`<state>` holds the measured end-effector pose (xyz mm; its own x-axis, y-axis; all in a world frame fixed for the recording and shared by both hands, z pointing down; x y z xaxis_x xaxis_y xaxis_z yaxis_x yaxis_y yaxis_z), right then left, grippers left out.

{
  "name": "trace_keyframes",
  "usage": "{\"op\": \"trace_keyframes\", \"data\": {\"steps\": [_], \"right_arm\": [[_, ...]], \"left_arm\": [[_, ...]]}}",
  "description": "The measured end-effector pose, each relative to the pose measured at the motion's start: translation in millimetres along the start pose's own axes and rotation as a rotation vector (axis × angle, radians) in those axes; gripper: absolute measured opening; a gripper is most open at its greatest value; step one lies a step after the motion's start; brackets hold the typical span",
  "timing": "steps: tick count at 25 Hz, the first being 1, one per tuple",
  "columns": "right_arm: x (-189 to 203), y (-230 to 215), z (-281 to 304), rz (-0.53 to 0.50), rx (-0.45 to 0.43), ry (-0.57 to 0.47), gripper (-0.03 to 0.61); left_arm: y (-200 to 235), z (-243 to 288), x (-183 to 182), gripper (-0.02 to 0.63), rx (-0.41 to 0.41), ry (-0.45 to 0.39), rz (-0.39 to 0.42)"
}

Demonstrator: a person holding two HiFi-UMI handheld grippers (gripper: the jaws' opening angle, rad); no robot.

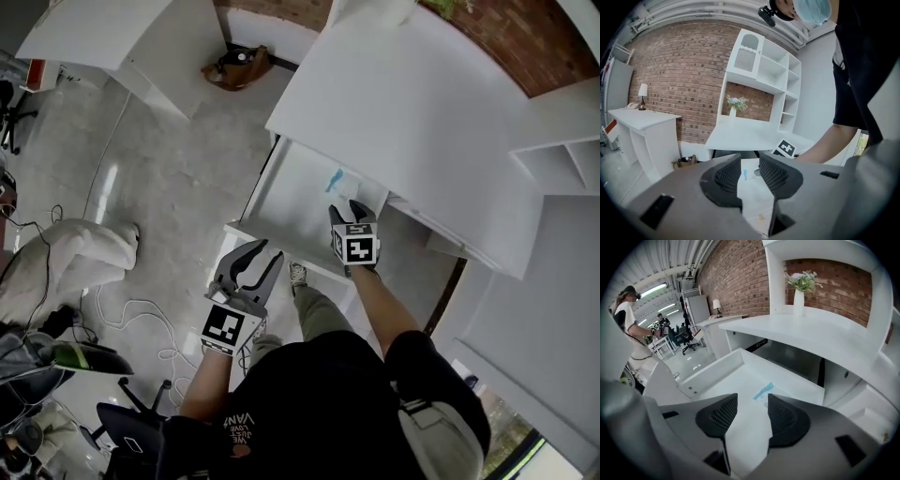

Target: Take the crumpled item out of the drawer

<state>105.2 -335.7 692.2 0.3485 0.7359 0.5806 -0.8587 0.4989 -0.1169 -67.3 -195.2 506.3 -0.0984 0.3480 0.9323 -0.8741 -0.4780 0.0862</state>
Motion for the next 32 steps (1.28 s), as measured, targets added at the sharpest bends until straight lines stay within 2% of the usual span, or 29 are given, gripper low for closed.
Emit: {"op": "trace_keyframes", "data": {"steps": [7, 13, 24, 25, 28, 32], "right_arm": [[3.5, -18.9, 41.3, -0.073, 0.147, 0.114, 0.195], [11.8, -27.0, 66.6, -0.096, 0.190, 0.240, 0.195], [26.4, -46.3, 100.1, -0.196, 0.264, 0.375, 0.193], [25.5, -45.9, 102.3, -0.205, 0.268, 0.376, 0.179], [22.7, -43.8, 105.5, -0.205, 0.268, 0.370, 0.083], [17.5, -39.3, 102.9, -0.223, 0.247, 0.346, 0.029]], "left_arm": [[10.8, 3.3, 9.6, 0.101, -0.031, 0.012, -0.036], [13.4, 6.8, 13.0, 0.101, -0.037, 0.013, -0.047], [16.3, 14.0, 17.2, 0.101, -0.037, 0.041, -0.047], [16.7, 14.2, 18.0, 0.101, -0.037, 0.041, -0.048], [17.5, 13.9, 21.0, 0.101, -0.039, 0.045, -0.056], [19.2, 13.7, 23.0, 0.101, -0.040, 0.050, -0.061]]}}
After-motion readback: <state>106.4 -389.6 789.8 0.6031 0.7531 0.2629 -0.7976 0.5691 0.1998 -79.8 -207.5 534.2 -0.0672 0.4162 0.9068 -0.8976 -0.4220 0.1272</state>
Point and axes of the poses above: the fingertips, and each gripper's own axes: z forward along the fingers, y to its left, x out of its underside, the point moved 5 cm from there along -z, backward along the fingers, and after that the axes turned 6 degrees about z, right-handed, at the moved point
